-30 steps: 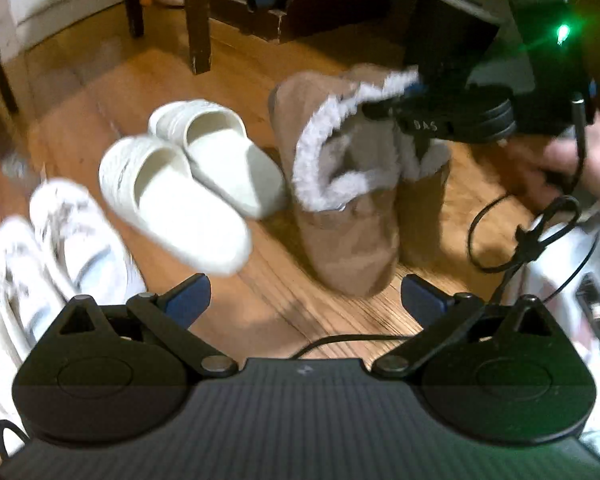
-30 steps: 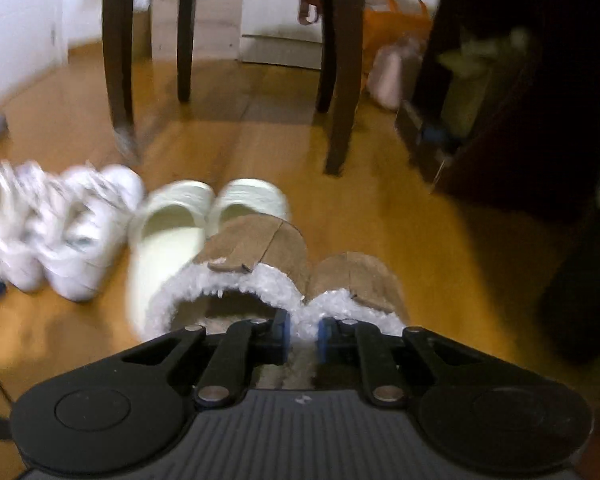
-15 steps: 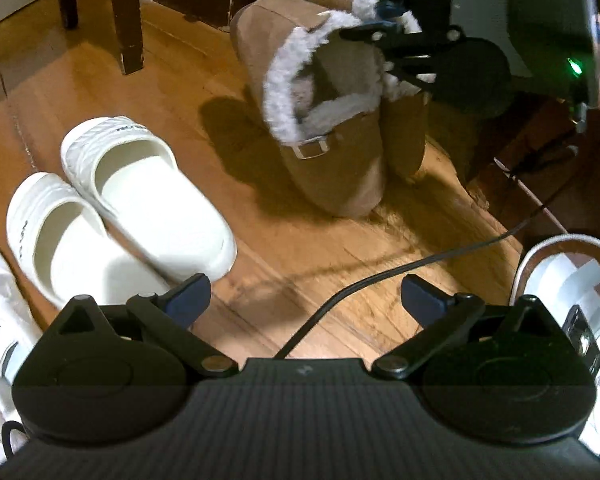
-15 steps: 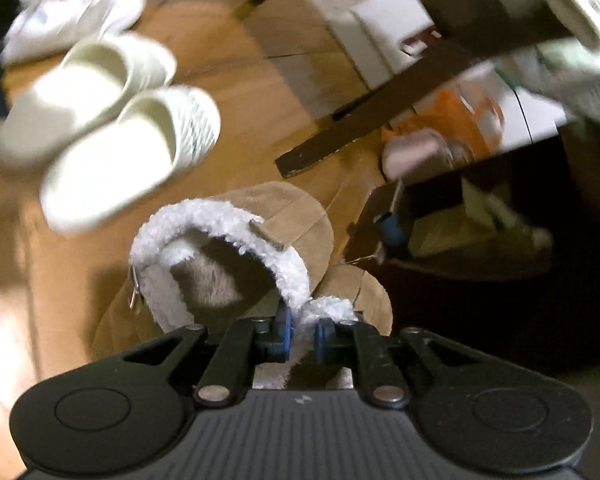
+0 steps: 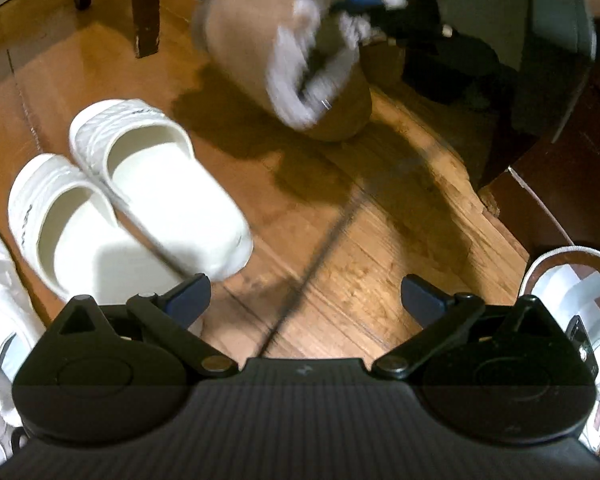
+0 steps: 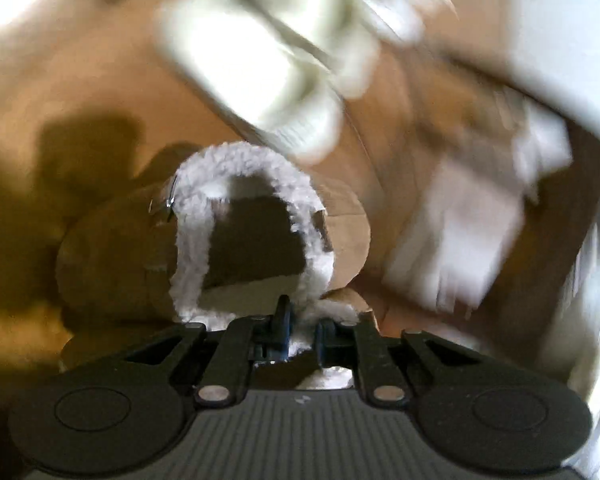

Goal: Organize scattered shoes
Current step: 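Lower the slippers beside the NEON slides and open the right gripper, then regrasp the slippers with the right gripper and straighten them in line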

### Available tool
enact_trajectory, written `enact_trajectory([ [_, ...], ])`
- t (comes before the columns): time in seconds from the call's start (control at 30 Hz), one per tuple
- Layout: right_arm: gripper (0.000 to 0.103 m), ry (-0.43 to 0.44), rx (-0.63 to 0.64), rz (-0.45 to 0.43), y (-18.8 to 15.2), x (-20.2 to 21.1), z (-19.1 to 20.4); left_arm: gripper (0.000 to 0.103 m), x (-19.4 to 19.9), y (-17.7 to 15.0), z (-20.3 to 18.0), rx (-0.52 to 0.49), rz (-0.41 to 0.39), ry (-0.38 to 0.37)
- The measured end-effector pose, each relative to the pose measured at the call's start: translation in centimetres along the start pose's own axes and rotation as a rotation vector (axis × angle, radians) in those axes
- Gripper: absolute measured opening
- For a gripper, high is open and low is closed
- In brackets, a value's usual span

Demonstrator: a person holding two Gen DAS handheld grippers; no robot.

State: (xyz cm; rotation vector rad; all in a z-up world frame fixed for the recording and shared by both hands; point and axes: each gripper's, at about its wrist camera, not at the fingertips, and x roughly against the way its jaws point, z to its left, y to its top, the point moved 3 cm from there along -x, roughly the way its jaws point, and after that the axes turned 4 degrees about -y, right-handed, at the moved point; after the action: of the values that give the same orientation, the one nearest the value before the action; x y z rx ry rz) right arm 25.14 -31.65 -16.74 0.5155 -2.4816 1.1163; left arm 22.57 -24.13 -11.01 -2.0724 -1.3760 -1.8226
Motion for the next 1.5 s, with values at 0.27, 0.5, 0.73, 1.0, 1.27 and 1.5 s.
enact_trajectory([
  [0.27, 0.085, 0.207, -0.088, -0.002, 3.4, 0.0, 0.0, 0.103, 0.9, -1.4, 1.0, 0.026, 0.003, 0.013],
  [0.5, 0.078, 0.671, -1.636, 0.622, -8.7, -4.2, -3.8, 0.103, 1.7, -2.6, 2.1, 0.05, -0.011, 0.003],
  [0.73, 0.078, 1.138, -3.093, 0.596, -11.6, -4.1, 3.0, 0.103, 1.6, -2.1, 2.8, 0.034, -0.007, 0.03],
  [1.0, 0.078, 1.201, -3.483, 0.717, -7.7, -5.9, 7.6, 0.103, 1.0, -1.6, 3.4, 0.041, 0.016, 0.04],
  [1.27, 0.087, 1.168, -3.398, 0.904, -7.3, -9.5, 7.3, 0.103, 0.9, -1.5, 3.1, 0.033, 0.02, 0.037],
  [1.5, 0.013, 0.998, -3.114, 0.933, -6.5, -12.0, 5.1, 0.103, 0.7, -1.4, 3.1, 0.054, 0.042, 0.059],
])
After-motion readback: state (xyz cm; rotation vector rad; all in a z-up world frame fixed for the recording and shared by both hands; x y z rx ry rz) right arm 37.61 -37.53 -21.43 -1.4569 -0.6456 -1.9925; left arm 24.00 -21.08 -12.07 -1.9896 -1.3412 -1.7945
